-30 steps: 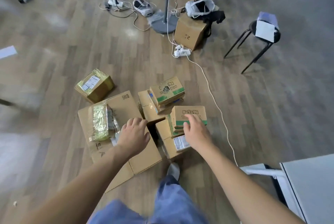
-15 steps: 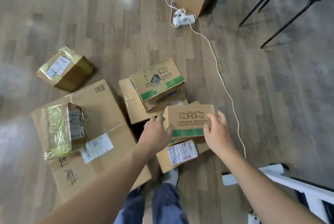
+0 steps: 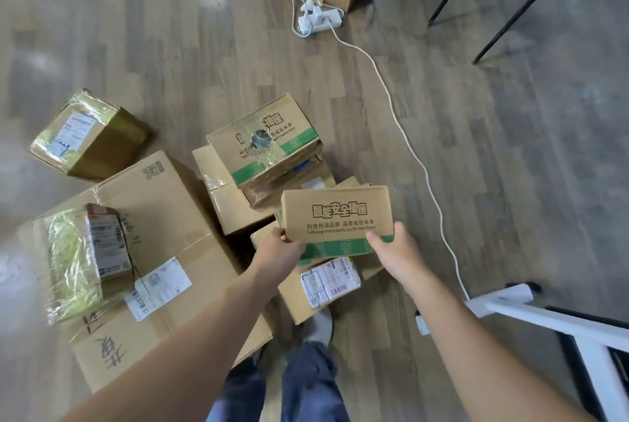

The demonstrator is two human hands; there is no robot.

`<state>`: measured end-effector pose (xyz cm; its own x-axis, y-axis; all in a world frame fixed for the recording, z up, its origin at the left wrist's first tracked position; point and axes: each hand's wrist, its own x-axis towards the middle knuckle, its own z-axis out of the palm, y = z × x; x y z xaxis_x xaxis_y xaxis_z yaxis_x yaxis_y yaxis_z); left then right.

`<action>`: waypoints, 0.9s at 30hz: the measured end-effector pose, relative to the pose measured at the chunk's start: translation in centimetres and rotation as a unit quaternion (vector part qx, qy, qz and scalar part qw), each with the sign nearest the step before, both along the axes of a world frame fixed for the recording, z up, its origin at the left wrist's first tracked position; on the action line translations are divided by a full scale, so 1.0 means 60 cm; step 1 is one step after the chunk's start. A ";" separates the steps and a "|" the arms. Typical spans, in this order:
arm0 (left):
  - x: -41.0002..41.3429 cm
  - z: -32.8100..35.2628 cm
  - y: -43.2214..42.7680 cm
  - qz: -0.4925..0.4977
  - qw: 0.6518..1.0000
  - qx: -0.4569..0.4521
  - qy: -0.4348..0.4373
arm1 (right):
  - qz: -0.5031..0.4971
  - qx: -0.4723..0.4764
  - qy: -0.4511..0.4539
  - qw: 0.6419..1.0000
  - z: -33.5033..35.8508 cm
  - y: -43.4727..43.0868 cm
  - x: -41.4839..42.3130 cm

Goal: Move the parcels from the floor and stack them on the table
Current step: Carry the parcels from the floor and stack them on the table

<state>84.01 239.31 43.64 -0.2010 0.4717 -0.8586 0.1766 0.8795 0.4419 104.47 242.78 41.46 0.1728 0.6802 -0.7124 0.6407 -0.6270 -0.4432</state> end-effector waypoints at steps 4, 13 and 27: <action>-0.019 0.093 -0.016 0.034 0.999 0.031 0.001 | -0.021 0.017 0.021 0.999 0.102 -0.035 -0.004; -0.028 0.328 -0.049 -0.044 0.986 0.135 -0.090 | -0.153 0.100 0.092 0.979 0.366 -0.153 0.022; 0.238 0.560 -0.133 -0.260 0.901 0.265 -0.224 | -0.326 0.280 -0.012 0.903 0.616 -0.404 0.234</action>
<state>98.31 231.35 77.23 0.4765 0.7701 -0.4241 0.2022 0.3734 0.9053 118.49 218.56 78.40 0.6769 0.6807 -0.2801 0.2291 -0.5565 -0.7986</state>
